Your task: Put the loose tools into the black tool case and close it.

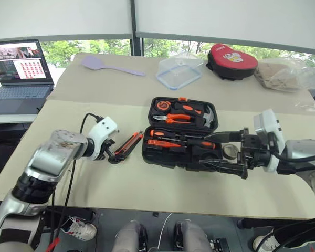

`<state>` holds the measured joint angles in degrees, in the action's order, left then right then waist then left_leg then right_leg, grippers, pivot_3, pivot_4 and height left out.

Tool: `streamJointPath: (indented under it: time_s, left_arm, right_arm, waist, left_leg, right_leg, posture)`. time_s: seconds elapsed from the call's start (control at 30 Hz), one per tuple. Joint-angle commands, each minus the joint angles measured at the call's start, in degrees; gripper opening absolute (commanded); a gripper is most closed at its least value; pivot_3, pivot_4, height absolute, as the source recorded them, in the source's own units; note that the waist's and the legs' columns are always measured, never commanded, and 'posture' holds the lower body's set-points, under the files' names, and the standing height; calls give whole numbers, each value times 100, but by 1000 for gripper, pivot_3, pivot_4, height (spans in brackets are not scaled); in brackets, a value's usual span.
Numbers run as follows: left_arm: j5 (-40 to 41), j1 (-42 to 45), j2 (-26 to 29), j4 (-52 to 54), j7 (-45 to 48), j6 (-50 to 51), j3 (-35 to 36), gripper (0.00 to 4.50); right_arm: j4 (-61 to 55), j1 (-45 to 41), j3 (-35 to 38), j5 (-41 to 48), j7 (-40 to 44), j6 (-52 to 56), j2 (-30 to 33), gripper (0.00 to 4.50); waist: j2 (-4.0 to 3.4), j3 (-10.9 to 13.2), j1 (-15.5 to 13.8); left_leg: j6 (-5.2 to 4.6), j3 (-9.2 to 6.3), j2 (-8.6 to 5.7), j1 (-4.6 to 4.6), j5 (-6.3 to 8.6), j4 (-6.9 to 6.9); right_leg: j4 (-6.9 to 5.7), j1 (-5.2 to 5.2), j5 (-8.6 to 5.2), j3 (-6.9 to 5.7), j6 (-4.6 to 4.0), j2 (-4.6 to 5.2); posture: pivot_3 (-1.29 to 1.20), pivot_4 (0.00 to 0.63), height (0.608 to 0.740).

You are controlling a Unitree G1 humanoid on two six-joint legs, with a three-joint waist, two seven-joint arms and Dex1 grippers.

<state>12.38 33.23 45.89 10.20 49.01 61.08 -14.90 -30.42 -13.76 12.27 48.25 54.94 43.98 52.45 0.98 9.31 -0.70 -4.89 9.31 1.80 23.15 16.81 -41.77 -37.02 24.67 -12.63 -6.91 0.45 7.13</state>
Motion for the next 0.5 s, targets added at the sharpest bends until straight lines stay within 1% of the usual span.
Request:
streamJointPath:
  time_s: [0.03, 0.07, 0.17, 0.2, 0.23, 0.27, 0.33, 0.4, 0.5]
  left_arm:
    - [-295, -2, 31, -285, -98, -352, -256, 3940]
    - [-310, -15, 35, -340, -115, -374, -226, 3762]
    - [-193, -91, 150, -348, -67, -307, 15, 2627]
    - [-145, -102, 199, -349, -48, -283, 129, 2361]
    - [-100, -100, 250, -360, -21, -289, 255, 1934]
    - [-60, -83, 292, -380, 7, -330, 381, 1767]
    - [72, 5, 368, -418, 184, -705, 669, 1767]
    - [262, 144, 423, -382, 578, -1407, 928, 1767]
    - [184, 380, 616, -281, 1334, -2612, 746, 1767]
  right_arm:
    - [-175, 46, 177, 26, -133, -79, -16, 4500]
    - [-186, 70, 178, -13, -162, -112, -17, 4500]
    - [-184, 141, 170, -237, -268, -283, -34, 4500]
    - [-165, 156, 175, -263, -286, -301, -39, 4500]
    - [-153, 186, 192, -273, -282, -316, -40, 4500]
    - [-150, 219, 211, -269, -271, -326, -35, 4500]
    - [-159, 298, 278, -225, -290, -301, -28, 4500]
    - [-174, 408, 394, -101, -296, -231, -15, 4500]
    - [-179, 621, 581, 121, -209, -107, 44, 4500]
  waist:
    - [-1, -1, -24]
    - [-1, -1, -30]
    - [-1, -1, -20]
    - [-1, -1, -10]
    - [-1, -1, 0]
    - [-1, -1, 11]
    - [-1, 0, 23]
    - [0, 0, 13]
    - [1, 1, -39]
  left_leg:
    - [0, 0, -1, -1, 0, 0]
    - [0, -1, -1, -3, 0, 0]
    - [-1, -3, 0, -6, 0, 0]
    - [-1, -3, 0, -7, 0, 0]
    - [-1, -4, 2, -6, 0, 0]
    - [-1, -4, 3, -6, 0, 0]
    - [0, -2, 5, -5, 0, 2]
    - [3, -2, 6, 11, -2, 1]
    - [2, 1, 0, 25, -3, 0]
  right_leg:
    - [0, -1, 0, 0, 0, 6]
    - [0, -3, 0, -1, 0, 11]
    - [-1, -6, 0, 0, 0, 19]
    - [-1, -5, 0, 0, 0, 19]
    - [-2, -5, 0, -1, 0, 18]
    - [-3, -3, -1, -2, -1, 17]
    - [-6, 2, -2, -1, -3, 15]
    - [-7, 19, -2, -3, -3, 10]
    - [-7, 28, -1, -6, -4, 15]
  posture:
    - [0, 150, 731]
    - [0, 150, 731]
    - [0, 150, 731]
    - [0, 150, 731]
    - [0, 150, 731]
    - [0, 150, 731]
    - [0, 150, 731]
    - [0, 150, 731]
    - [0, 150, 731]
